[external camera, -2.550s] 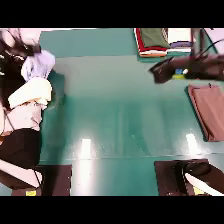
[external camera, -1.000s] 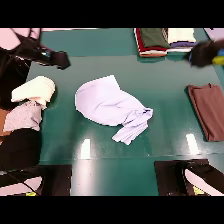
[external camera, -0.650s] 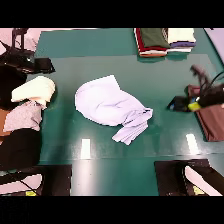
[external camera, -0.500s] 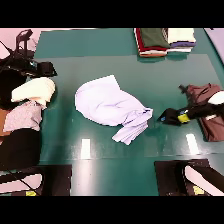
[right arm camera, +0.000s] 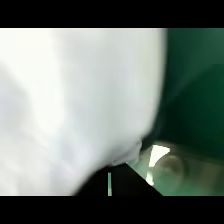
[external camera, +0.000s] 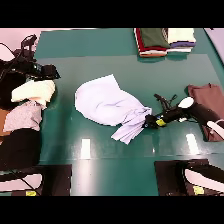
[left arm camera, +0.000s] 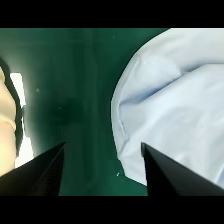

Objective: Fold the shirts.

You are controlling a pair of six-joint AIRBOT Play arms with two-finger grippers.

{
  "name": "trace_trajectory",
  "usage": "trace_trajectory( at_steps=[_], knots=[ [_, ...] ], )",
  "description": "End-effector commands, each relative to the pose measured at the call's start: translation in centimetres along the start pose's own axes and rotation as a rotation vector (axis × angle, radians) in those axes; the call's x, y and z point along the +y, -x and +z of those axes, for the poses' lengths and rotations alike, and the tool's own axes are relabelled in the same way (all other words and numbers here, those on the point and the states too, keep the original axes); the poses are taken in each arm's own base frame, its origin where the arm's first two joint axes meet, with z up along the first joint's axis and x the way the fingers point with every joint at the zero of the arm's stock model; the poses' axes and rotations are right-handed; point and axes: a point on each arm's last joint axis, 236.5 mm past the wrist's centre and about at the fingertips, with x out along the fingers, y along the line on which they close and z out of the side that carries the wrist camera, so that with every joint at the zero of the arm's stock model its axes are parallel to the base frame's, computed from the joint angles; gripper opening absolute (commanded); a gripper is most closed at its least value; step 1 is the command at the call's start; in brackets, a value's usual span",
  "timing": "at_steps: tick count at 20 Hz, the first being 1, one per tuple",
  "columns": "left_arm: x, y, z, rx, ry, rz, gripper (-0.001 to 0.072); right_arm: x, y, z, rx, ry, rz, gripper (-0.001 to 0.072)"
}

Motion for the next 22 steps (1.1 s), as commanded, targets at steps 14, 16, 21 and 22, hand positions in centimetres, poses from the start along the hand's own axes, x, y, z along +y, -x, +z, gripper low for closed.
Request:
trace_trajectory(
  at_steps=[14,16,21,22],
  knots=[
    [-1.3,-14.9,-7.4,0.304,0.129,-0.179,0.0558,1.9,3.5,1.8,-0.09,0.102,-0.092,0.0018],
    [-2.0,-15.3,-7.6,0.31,0.108,-0.179,0.0538,1.9,3.5,1.8,-0.088,0.098,-0.092,0.0017],
    [-1.8,-13.2,-5.1,0.264,0.088,-0.182,0.0025,1.9,4.8,2.7,-0.105,0.137,-0.134,0.0017],
    [-1.7,-11.5,-2.8,0.204,0.072,-0.178,0.0024,2.0,6.0,3.4,-0.116,0.16,-0.166,0.0017]
  ],
)
